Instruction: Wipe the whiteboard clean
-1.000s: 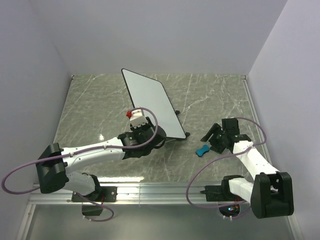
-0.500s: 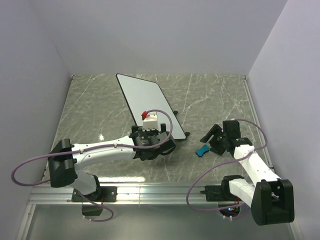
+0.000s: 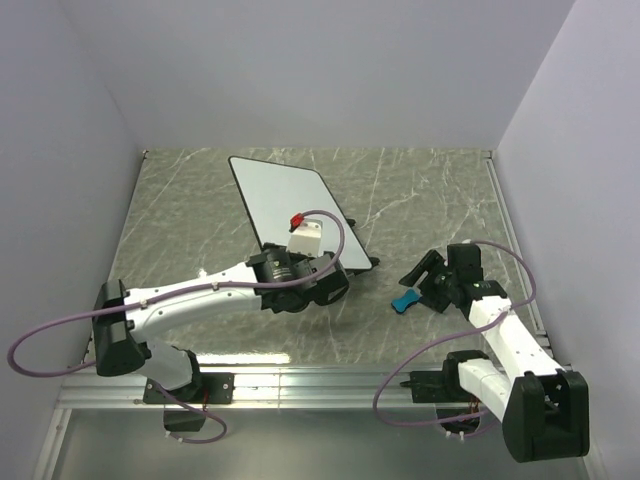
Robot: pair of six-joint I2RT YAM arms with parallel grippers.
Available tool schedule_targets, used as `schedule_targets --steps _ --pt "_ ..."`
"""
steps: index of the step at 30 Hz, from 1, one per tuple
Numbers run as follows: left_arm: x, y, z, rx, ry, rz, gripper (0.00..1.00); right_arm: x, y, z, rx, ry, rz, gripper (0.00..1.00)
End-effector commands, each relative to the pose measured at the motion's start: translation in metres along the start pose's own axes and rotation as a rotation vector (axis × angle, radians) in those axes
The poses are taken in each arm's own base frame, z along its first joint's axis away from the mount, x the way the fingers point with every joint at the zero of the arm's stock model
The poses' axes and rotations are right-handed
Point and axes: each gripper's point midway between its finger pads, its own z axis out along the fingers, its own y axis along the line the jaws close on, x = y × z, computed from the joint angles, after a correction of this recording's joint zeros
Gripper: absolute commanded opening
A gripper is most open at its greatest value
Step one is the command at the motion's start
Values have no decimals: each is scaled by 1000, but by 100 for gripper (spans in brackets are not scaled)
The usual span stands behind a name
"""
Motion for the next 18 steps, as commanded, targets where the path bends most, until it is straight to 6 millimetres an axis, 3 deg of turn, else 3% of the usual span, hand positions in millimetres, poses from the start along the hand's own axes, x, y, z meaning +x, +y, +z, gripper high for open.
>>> schedule_targets --steps 1,5,9,13,18 --pt "-9 -2 -34 136 51 51 99 -1 7 -2 -40 -2 10 79" --pt "-16 6 -46 155 43 50 100 -5 13 -6 -57 -12 7 79" --pt "-16 15 -46 133 35 86 99 -7 16 -5 -63 -12 12 79" --pt "-31 19 -58 148 4 36 99 -7 19 -6 -72 -9 27 79" --pt "-51 25 -55 180 -55 -65 99 -22 63 -26 -233 -35 15 79"
